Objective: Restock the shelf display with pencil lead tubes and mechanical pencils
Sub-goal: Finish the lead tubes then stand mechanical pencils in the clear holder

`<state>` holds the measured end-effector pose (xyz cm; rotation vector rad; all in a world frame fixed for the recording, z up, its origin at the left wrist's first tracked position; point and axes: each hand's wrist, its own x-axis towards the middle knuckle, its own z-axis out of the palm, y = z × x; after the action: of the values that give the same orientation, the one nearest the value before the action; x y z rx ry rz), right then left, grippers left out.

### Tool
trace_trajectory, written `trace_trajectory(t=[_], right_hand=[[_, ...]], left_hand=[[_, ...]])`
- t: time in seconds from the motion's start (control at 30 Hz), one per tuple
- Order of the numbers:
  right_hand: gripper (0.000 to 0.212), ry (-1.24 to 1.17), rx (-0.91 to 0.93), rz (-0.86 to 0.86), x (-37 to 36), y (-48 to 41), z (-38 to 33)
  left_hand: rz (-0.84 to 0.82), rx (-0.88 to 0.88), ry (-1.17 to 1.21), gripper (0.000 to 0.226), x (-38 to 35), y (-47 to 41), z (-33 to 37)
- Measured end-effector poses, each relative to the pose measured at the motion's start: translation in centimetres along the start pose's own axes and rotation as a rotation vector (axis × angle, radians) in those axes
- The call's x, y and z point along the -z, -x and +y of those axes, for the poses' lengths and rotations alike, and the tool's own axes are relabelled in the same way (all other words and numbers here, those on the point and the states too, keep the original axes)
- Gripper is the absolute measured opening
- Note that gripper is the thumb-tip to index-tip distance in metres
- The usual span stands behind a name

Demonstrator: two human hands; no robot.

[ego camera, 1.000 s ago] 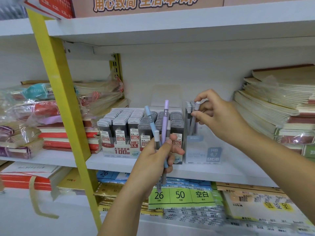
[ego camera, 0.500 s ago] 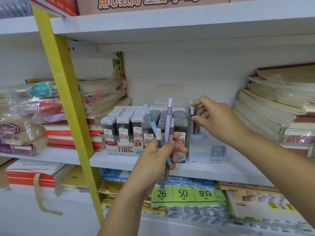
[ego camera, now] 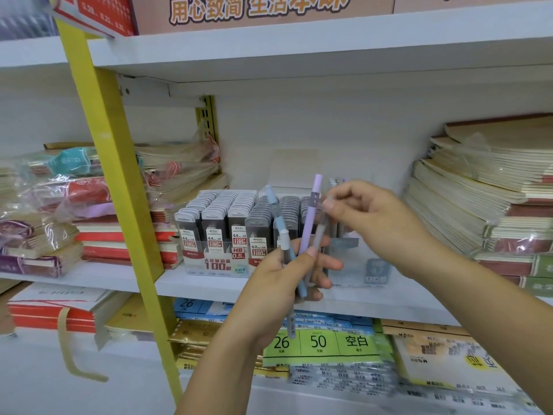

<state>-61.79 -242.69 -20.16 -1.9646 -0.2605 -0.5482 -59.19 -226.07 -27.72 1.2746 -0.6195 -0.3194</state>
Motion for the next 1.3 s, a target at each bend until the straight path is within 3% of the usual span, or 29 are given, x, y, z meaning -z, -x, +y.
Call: trace_trajectory(t=[0.1,0.27,0.4,0.5,0.6,0.73,1.03,1.3], right_hand=[[0.007,-0.181,-0.042,0.097,1.0,-0.1,-0.3],[0.015,-0.253,-0.074,-0.002,1.3,0.4,-0.3],[0.012,-0.302,0.121,0.248,3.2,-0.2,-0.7],[0.021,-0.126,0.252,0.347,4.8,-0.9,-0.4],[0.028,0.125,0.228,0.258,4.9,-1.5,0.9],[0.021,0.348,0.177,0.14,4.1,-1.9,2.6],[0.018,0.382,0.177,0.123,3.6,-2.0,3.3],[0.027,0.581,0.181,0.093,3.3,-2.9,4.3]], left_hand=[[-0.009,0.027,0.008,0.033,0.1,0.1,0.0],[0.016,0.018,-0.054,0.018,0.0,0.1,-0.2],[0.062,0.018,-0.098,0.021,0.1,0.0,-0.2],[0.087,0.019,-0.078,0.023,0.3,0.0,-0.1],[0.107,0.028,-0.07,0.023,0.4,-0.1,-0.1],[0.114,0.031,-0.072,0.023,0.3,-0.2,-0.2],[0.102,0.033,-0.076,0.024,0.5,-0.2,-0.2],[0.103,0.031,-0.094,0.023,0.5,0.0,0.0]])
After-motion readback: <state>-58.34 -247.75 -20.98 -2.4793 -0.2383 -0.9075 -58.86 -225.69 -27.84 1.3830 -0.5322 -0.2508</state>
